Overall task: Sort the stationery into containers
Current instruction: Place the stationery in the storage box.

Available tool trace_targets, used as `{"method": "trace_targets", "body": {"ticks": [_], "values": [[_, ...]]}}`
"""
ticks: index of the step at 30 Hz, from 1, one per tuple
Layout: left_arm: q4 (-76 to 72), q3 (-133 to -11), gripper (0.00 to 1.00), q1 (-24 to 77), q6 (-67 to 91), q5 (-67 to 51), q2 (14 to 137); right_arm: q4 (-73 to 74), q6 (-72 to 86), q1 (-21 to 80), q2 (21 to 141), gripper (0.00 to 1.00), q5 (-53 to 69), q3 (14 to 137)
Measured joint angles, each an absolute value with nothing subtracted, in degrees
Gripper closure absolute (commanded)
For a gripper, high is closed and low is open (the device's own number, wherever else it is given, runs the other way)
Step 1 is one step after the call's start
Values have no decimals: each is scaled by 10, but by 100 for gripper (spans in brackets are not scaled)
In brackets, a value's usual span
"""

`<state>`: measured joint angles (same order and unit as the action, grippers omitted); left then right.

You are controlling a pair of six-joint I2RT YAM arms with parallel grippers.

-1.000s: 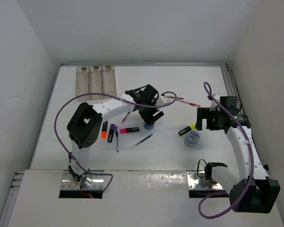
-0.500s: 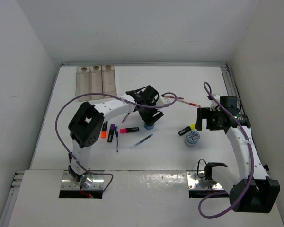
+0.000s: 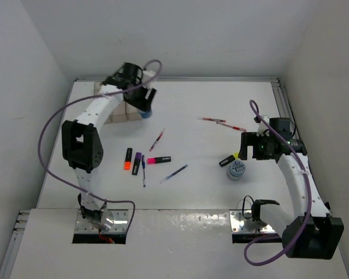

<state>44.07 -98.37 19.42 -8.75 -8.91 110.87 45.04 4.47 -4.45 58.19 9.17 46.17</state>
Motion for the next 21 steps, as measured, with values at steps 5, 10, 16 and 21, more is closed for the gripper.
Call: {"method": "trace_targets", "body": {"ticks": [5, 10, 16, 21], "values": [[458, -1125, 99, 50, -77, -81, 1108, 445, 47, -44, 597, 1, 98, 462], [480, -1276, 99, -59, -60, -73, 1154, 434, 50, -44, 600, 1, 103, 462], [468, -1315, 100, -105, -52, -82, 1224, 425, 50, -44, 608, 1, 106, 456], [469, -1297, 100, -110, -52, -96, 1275, 424, 50, -44, 615, 1, 106, 451]]}}
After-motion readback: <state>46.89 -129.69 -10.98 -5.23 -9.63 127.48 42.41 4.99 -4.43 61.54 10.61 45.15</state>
